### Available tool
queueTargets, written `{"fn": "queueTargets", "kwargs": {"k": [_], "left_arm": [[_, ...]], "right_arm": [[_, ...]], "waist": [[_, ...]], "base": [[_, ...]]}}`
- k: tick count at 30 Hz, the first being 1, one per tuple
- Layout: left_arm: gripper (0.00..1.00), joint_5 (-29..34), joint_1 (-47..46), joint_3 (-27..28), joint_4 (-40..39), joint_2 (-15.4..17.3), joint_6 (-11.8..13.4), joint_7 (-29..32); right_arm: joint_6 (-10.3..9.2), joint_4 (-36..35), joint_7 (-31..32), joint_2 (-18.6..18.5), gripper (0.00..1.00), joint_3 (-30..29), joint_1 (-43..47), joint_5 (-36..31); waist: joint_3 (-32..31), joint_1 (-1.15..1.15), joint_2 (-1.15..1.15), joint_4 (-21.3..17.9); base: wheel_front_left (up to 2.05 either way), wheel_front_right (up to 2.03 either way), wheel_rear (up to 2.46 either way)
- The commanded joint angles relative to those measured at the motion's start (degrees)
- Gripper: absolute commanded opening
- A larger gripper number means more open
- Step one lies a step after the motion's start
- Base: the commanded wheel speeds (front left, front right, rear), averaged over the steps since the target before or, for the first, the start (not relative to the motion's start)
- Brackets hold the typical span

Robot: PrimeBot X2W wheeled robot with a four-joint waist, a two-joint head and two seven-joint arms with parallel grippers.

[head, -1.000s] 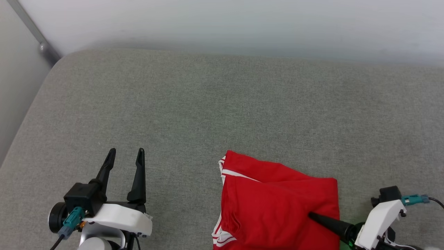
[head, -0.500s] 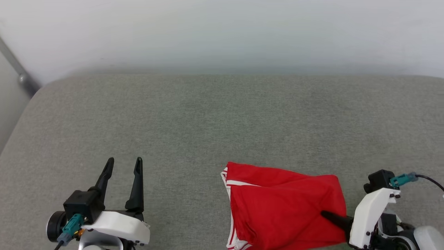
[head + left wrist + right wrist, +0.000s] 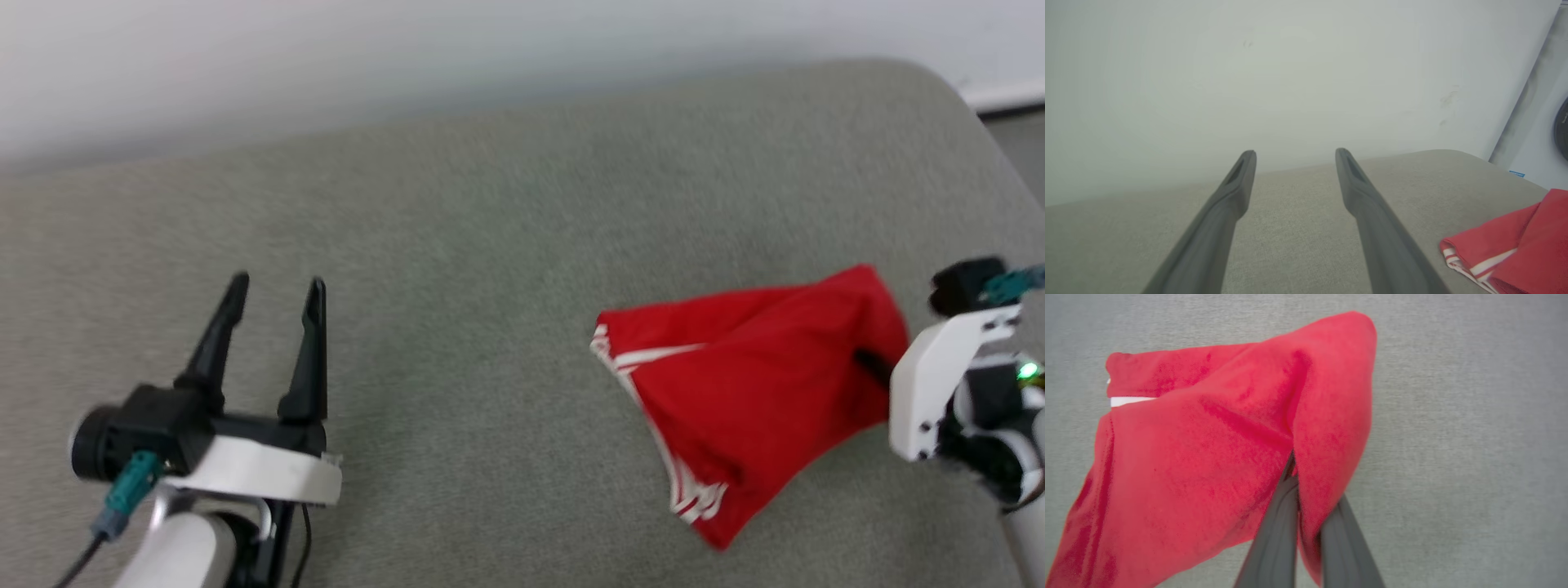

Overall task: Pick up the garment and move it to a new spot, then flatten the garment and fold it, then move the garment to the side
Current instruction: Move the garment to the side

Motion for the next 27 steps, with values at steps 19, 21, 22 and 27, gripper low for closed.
{"fn": "queueTargets", "kwargs": {"k": [19, 21, 22, 27], "left_arm": [[1.00, 7.06, -18.55, -1.46, -15.48, 7.85, -3.61, 9.53], [1.00, 7.37, -19.28, -1.69, -16.04, 8.08, -3.95, 9.81], [1.00, 7.47, -19.56, -1.81, -16.12, 8.09, -3.96, 9.89], [1.00, 7.47, -19.81, -2.39, -15.52, 7.78, -4.00, 9.64]], "right_arm": [[-0.05, 3.99, -13.17, -4.98, 0.00, -25.40, -17.15, -14.38], [-0.05, 4.42, -14.35, -4.64, 0.00, -27.75, -17.93, -16.86], [-0.05, 5.41, -14.52, -3.88, 0.14, -29.07, -18.28, -17.33], [-0.04, 8.30, -18.33, -2.01, 1.00, -31.57, -19.09, -20.10]], "waist": [[32.31, 0.00, 0.00, -9.88], [33.10, 0.00, 0.00, -9.54], [33.31, 0.00, 0.00, -9.35], [33.14, 0.00, 0.00, -8.50]], "base": [[0.00, 0.00, 0.00], [0.00, 0.00, 0.00], [0.00, 0.00, 0.00], [0.00, 0.00, 0.00]]}}
